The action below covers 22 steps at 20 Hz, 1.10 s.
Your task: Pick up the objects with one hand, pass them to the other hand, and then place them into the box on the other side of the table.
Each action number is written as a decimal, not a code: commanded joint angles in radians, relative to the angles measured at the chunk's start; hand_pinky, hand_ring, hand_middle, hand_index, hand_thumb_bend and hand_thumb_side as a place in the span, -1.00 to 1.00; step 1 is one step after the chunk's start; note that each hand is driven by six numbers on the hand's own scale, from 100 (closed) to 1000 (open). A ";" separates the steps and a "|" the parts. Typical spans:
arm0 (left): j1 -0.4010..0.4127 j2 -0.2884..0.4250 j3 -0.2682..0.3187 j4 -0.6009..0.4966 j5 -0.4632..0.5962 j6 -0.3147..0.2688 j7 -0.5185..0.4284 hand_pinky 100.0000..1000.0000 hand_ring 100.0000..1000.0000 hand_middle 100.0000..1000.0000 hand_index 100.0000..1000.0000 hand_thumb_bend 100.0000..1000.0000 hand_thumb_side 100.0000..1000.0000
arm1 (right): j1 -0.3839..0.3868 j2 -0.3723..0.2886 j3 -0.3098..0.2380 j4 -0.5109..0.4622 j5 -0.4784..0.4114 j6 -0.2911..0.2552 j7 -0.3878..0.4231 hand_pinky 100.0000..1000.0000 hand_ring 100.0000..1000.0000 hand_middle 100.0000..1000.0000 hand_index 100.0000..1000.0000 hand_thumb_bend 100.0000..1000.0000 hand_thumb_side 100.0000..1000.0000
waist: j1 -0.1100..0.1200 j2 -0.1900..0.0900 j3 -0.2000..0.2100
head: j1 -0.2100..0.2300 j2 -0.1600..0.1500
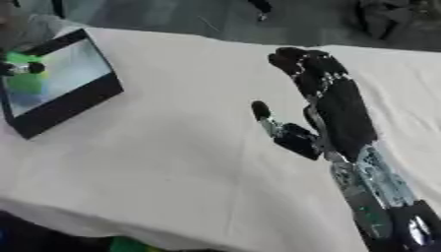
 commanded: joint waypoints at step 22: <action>0.155 -0.374 0.318 -0.845 -0.255 -0.479 0.364 0.52 0.96 0.73 0.63 0.10 0.11 | 0.095 0.077 -0.177 -0.011 -0.240 0.043 0.142 0.46 0.57 0.78 0.85 -1.00 -0.12 | -0.049 -0.055 0.009 | -0.190 0.000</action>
